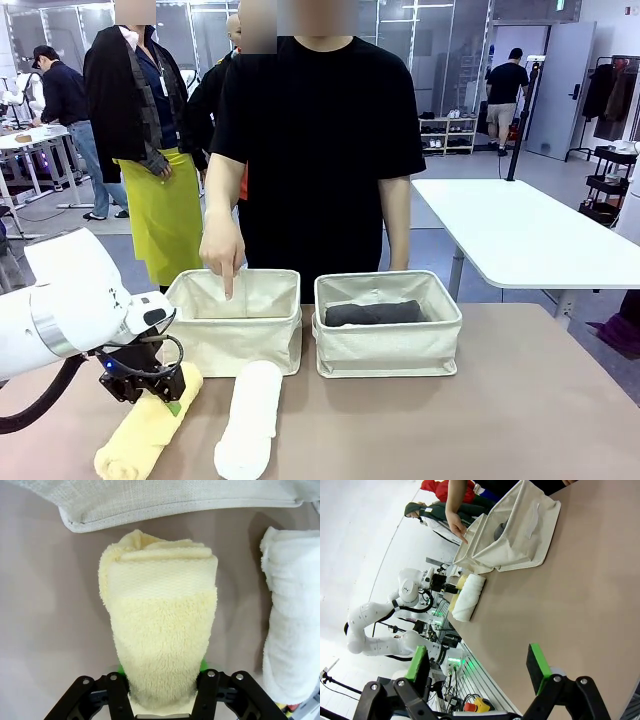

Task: Divide the towels into two baskets.
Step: Pick up one hotel-folded towel from the bottom of the table and place it in the Fabric basket indicated by the person.

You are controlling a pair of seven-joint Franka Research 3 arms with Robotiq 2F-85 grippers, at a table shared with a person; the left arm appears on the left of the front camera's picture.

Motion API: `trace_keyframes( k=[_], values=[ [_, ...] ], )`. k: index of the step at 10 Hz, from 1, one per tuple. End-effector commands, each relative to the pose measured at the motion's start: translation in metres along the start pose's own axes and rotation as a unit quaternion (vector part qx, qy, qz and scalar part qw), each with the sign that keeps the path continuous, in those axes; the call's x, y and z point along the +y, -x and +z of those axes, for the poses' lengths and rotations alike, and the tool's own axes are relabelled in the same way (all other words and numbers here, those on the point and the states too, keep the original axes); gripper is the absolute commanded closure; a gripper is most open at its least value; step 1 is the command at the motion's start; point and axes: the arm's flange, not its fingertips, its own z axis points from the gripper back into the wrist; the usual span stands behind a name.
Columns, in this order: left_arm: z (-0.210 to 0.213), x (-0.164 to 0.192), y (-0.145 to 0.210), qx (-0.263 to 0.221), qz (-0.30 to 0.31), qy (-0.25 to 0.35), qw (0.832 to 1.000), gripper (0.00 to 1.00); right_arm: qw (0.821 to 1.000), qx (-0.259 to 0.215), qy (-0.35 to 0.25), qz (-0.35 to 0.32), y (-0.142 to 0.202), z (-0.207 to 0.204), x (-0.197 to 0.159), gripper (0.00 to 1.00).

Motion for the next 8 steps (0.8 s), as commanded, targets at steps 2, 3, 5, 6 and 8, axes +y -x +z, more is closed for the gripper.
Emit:
trace_keyframes(
  k=[2, 3, 5, 6, 8],
  values=[
    [0.011, 0.007, 0.089, -0.015, -0.011, 0.010, 1.000, 0.86, 1.000, -0.001, 0.001, -0.012, 0.000, 0.000, 0.006, 0.02],
    [0.025, 0.005, 0.090, -0.008, -0.019, 0.013, 1.000, 0.78, 1.000, -0.001, 0.001, -0.012, 0.000, 0.000, 0.006, 0.02],
    [0.069, 0.000, 0.093, 0.018, -0.081, 0.014, 0.996, 0.78, 1.000, -0.001, 0.001, -0.012, 0.000, 0.000, 0.006, 0.02],
    [0.095, -0.002, 0.093, 0.035, -0.142, 0.018, 0.989, 0.78, 1.000, -0.001, 0.001, -0.012, 0.000, 0.000, 0.006, 0.02],
    [0.133, -0.009, 0.094, 0.010, -0.263, 0.020, 0.964, 0.78, 1.000, -0.001, 0.001, -0.012, 0.000, 0.000, 0.006, 0.02]
  ],
)
